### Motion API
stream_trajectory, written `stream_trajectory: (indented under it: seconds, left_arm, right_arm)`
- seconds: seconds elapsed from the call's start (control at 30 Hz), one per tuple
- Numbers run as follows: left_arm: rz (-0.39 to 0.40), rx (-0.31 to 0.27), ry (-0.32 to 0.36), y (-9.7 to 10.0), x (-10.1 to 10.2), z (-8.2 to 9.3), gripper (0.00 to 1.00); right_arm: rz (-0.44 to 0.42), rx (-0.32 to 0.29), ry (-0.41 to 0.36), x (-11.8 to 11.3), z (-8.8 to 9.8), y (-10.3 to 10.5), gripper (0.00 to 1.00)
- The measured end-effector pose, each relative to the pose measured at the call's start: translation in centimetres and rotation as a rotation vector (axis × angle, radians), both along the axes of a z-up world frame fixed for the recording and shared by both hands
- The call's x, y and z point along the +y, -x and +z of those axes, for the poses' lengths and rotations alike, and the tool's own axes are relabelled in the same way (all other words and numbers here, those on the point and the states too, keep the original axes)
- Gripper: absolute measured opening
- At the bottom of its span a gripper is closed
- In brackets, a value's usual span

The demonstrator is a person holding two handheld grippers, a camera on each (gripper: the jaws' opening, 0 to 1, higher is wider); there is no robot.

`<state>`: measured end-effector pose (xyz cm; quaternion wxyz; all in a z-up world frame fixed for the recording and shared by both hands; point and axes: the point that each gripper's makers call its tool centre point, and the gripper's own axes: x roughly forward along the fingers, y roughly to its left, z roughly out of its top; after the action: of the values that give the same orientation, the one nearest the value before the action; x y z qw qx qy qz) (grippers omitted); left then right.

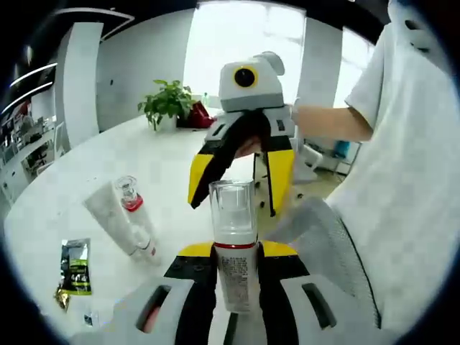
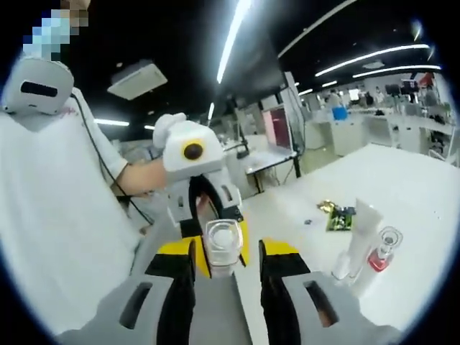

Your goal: Arrange the skincare products in the storage area until every visible bottle or jar stands upright without overlapping.

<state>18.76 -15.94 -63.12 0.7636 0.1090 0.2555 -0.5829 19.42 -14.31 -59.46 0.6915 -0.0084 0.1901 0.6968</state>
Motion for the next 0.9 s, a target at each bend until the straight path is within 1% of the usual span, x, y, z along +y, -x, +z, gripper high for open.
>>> stream_trajectory:
  seconds: [0.17,0.27,0.3,0.43,0.5,0.6,0.73,0.9]
  left_arm:
    - [-0.006,0.004,0.001,-0.1,-0.3,-0.3,0.2]
    - [-0.008,0.009,0.001,-0.2,-0.3,-0.6,0.2]
    - [-0.008,0.011,0.002,-0.2,-0.3,-0.7,0.2]
    - [-0.008,0.018,0.007,-0.3,-0.1,-1.0,0.2]
    - [-0.023,0.003,0.005,-0.2,-0.2,-1.2,0.21]
    - [-0.024,-0.003,-0.001,-0.3,-0.3,-1.6,0.21]
    - [-0.009,-0.041,-0.008,-1.3,-0.7,-2.2,0.22]
    - [0.013,-0.078,-0.02,-2.2,-1.3,-3.5,0.25]
  right_arm:
    - [0.036,-0.012,0.058,0.0,-1.0,0.3,0.3]
    - [0.043,-0.017,0.068,0.0,-1.3,0.2,0.24]
    - [0.043,-0.016,0.069,0.0,-1.4,0.2,0.2]
    - [0.047,-0.007,0.072,0.0,-1.7,0.1,0.2]
    - [0.061,-0.013,0.074,0.1,-1.8,0.3,0.19]
    - [0.068,-0.031,0.09,0.0,-2.2,0.2,0.18]
    - [0.064,-0.063,0.132,-0.3,-2.8,-0.5,0.18]
    - [0.075,-0.081,0.19,-0.8,-4.0,-1.2,0.17]
